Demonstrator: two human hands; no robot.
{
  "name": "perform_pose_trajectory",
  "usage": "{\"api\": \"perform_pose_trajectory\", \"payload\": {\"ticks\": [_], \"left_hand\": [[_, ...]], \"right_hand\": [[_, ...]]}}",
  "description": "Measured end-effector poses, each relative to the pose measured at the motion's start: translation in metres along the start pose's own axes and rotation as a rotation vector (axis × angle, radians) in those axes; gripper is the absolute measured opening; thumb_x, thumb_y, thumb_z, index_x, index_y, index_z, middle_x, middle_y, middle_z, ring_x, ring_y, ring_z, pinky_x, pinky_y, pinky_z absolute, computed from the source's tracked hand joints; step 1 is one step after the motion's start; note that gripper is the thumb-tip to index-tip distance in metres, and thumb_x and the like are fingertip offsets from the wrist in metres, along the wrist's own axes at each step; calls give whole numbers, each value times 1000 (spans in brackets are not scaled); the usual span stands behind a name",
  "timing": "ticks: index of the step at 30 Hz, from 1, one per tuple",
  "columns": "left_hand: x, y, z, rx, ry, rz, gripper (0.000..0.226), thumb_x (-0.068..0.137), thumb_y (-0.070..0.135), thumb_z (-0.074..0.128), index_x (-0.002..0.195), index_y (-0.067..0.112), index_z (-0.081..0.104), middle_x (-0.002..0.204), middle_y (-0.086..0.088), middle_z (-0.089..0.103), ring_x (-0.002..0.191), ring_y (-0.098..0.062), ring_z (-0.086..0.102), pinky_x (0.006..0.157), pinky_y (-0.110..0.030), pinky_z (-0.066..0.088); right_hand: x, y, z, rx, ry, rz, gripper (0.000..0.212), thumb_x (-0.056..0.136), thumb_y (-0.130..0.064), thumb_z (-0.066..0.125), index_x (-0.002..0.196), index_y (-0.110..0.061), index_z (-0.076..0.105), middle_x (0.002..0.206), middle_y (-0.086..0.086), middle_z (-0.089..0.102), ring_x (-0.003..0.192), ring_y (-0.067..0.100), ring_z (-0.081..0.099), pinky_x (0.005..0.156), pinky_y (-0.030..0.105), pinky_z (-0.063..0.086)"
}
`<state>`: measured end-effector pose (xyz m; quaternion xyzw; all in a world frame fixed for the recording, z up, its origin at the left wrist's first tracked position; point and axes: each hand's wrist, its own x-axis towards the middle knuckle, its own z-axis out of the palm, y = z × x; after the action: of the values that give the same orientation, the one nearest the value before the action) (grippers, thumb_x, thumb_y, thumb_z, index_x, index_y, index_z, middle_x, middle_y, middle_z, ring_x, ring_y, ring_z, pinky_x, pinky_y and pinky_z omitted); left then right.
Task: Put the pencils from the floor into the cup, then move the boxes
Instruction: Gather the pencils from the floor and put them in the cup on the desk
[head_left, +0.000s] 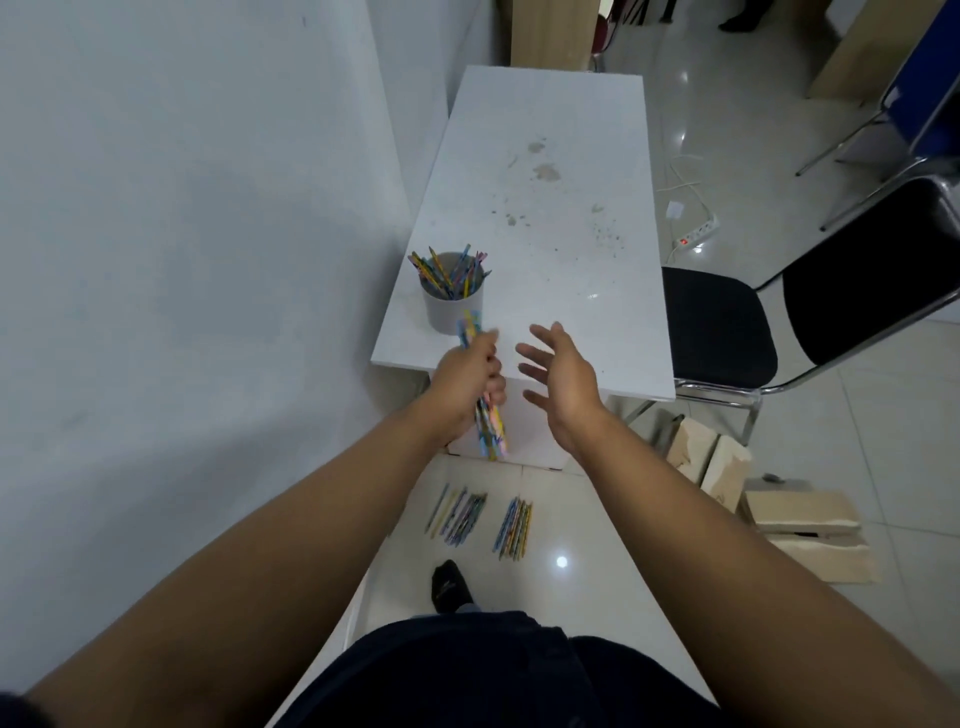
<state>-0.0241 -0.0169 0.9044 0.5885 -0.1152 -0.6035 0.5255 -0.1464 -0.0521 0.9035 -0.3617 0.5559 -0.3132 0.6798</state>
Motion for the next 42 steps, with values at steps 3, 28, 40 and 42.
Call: {"api": "perform_pose_trajectory", "payload": {"ticks": [3,28,40,42], "left_hand": [[30,36,0,-221,164,116,36,105,29,55,72,17,45,50,3,38,41,-13,41,45,-25,42],[192,144,-35,748,541,460,50,97,52,62,86,4,72,81,-9,73,72,-20,69,59,-29,50],[245,119,-58,849,443,295,26,85,41,77,94,25,59,93,0,71,81,-24,74,75,-44,64],[243,120,-60,876,446,315,27,86,37,78,101,25,59,93,2,70,81,-22,73,74,-42,64]], "right_hand": [[18,5,20,234,10,217,48,110,-55,38,129,-23,69,132,8,70,119,28,66,110,56,48],[157,-57,40,230,-41,435,45,110,-46,46,132,-10,61,126,20,68,117,38,66,105,54,55],[177,-41,16,200,7,485,38,110,-41,48,128,-11,64,122,17,71,111,35,69,91,47,59],[179,-42,19,199,3,484,37,109,-41,49,127,-12,65,123,16,71,110,34,69,88,46,59]]}}
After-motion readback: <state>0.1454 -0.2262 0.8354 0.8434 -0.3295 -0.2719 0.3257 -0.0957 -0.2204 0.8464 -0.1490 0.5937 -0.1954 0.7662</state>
